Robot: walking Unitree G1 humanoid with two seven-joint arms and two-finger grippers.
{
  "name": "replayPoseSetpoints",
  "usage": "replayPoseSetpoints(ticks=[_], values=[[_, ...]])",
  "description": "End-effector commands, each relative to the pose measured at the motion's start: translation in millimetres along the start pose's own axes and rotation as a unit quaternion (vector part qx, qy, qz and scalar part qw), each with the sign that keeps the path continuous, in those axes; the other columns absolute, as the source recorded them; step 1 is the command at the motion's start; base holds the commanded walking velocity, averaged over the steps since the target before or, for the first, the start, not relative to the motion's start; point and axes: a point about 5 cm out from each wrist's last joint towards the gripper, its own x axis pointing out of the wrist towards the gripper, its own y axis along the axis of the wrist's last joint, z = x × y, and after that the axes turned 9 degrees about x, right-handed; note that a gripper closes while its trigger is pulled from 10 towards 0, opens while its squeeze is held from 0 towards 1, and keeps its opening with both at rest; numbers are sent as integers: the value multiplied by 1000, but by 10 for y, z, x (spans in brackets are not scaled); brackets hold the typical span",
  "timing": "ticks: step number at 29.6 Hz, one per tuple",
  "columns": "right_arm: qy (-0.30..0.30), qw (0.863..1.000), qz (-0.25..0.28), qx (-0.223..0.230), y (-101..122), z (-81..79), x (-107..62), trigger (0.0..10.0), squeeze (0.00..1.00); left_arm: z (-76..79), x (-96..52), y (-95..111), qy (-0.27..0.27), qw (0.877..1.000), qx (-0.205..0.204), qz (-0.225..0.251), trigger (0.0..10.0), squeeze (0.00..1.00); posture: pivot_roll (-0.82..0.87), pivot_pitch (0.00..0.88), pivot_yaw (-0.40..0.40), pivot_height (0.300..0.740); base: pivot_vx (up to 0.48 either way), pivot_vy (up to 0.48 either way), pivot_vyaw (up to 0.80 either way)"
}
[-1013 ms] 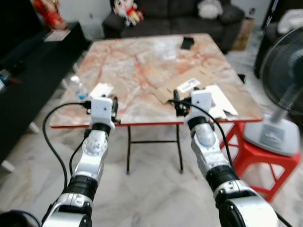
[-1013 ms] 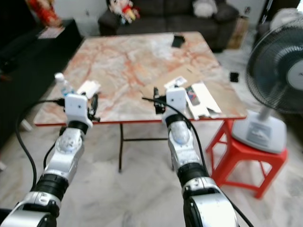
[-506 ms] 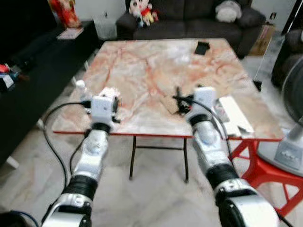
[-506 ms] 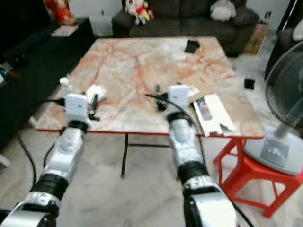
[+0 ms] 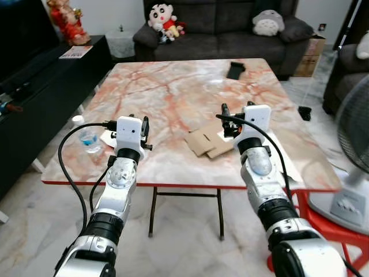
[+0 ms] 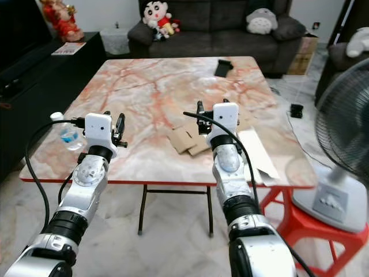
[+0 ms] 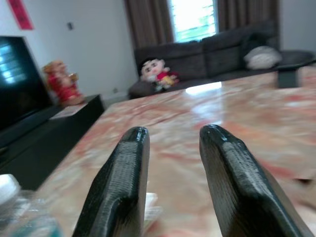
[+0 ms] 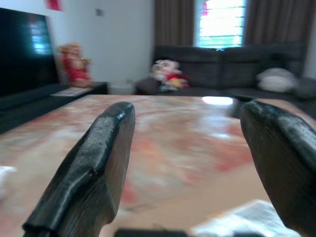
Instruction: Picking trash to rubbish bin
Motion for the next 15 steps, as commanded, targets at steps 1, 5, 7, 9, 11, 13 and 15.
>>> replayPoseSetpoints(ticks=[1,5,7,9,11,13,15], values=[[-6,1000,3,-1,39,54,15,10000,0,22,27,63,-3,1000,-3,9,10000,0,106,10,55,740,394,0,0],[-5,1000,3,1,38,47,18,10000,0,29,27,62,-5,1000,-3,9,10000,0,108,11,55,740,396,0,0],[-3,1000,2,2,38,37,21,10000,0,30,29,64,-6,1000,-2,9,10000,0,109,17,55,740,396,0,0],[-2,1000,2,3,40,36,24,10000,0,26,32,66,-5,1000,-3,9,10000,0,109,17,53,740,396,0,0],[-2,1000,2,3,39,32,24,10000,0,23,31,65,-5,1000,-3,9,10000,0,109,17,53,740,394,0,0],[0,1000,1,3,35,24,21,10000,0,21,28,63,-4,1000,-3,8,10000,0,108,17,53,740,394,0,0],[1,1000,0,3,34,23,20,10000,0,22,27,64,-4,1000,-3,8,10000,0,109,17,53,740,394,0,0]])
